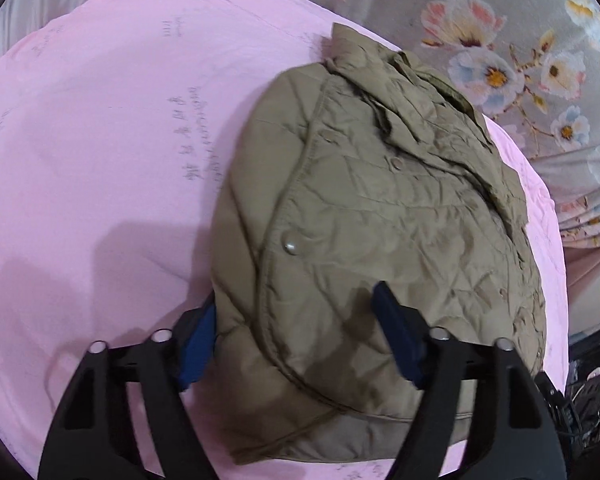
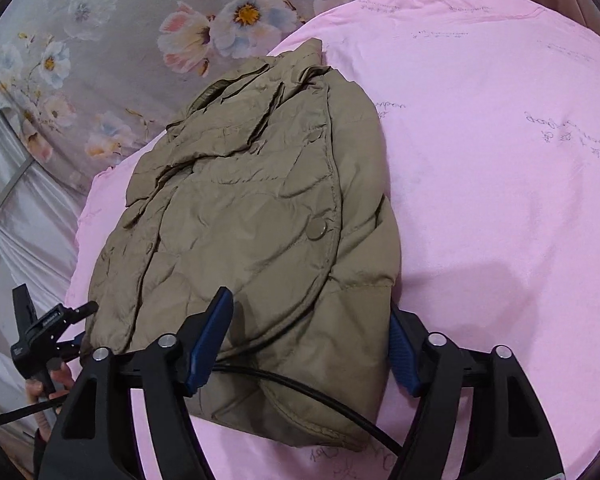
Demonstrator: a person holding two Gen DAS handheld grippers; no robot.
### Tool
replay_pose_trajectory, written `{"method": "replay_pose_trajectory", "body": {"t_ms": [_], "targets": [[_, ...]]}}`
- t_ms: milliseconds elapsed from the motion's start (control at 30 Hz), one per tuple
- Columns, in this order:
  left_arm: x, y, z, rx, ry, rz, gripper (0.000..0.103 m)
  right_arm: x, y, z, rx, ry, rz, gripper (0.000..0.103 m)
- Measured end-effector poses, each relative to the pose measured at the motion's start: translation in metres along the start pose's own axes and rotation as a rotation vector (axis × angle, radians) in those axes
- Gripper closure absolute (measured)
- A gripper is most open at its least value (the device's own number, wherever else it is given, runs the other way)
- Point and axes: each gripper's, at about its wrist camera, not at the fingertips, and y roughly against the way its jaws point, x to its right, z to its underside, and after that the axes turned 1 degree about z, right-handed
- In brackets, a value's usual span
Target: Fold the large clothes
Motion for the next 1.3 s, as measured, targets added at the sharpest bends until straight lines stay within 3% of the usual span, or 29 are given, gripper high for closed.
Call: {"method": "replay_pose_trajectory", "body": {"t_ms": [67,100,133,167,367,533,733,833,933,1167,1300], "targets": [[0.007,0.003,0.0,-0.008,-0.025,-0.002,0.071,-0.003,0.001,-0.003,-0.023,0.007,0.0,0.083],[0.009,0.007,0.0,-0.006,-0.035,-0.004,0.078,-0.005,0.005,-0.004,-0.024,0.016,-0.012,0.091],[0.011,0.014,0.0,-0.001,-0.048,0.002,0.088,-0.007,0.011,-0.006,-0.021,0.028,-0.024,0.092],[0.011,0.022,0.0,0.005,-0.053,0.022,0.092,-0.011,0.019,-0.008,-0.016,0.054,-0.031,0.094],[0.018,0.113,0.015,0.076,-0.156,0.126,0.095,-0.046,0.091,0.004,-0.002,0.32,-0.079,0.095],[0.012,0.216,0.063,0.152,-0.252,0.21,0.095,-0.065,0.178,0.056,-0.034,0.584,-0.125,0.095],[0.007,0.299,0.119,0.23,-0.289,0.263,0.095,-0.06,0.265,0.114,-0.049,0.644,-0.243,0.095],[0.015,0.311,0.126,0.258,-0.307,0.267,0.095,-0.059,0.277,0.12,-0.012,0.619,-0.275,0.095],[0.022,0.308,0.113,0.288,-0.295,0.267,0.095,-0.059,0.278,0.107,0.059,0.559,-0.289,0.095],[0.025,0.271,0.047,0.353,-0.196,0.239,0.094,-0.059,0.255,0.031,0.248,0.346,-0.308,0.095],[0.036,0.236,0.009,0.36,-0.181,0.178,0.094,-0.07,0.222,-0.011,0.291,0.272,-0.298,0.094]]}}
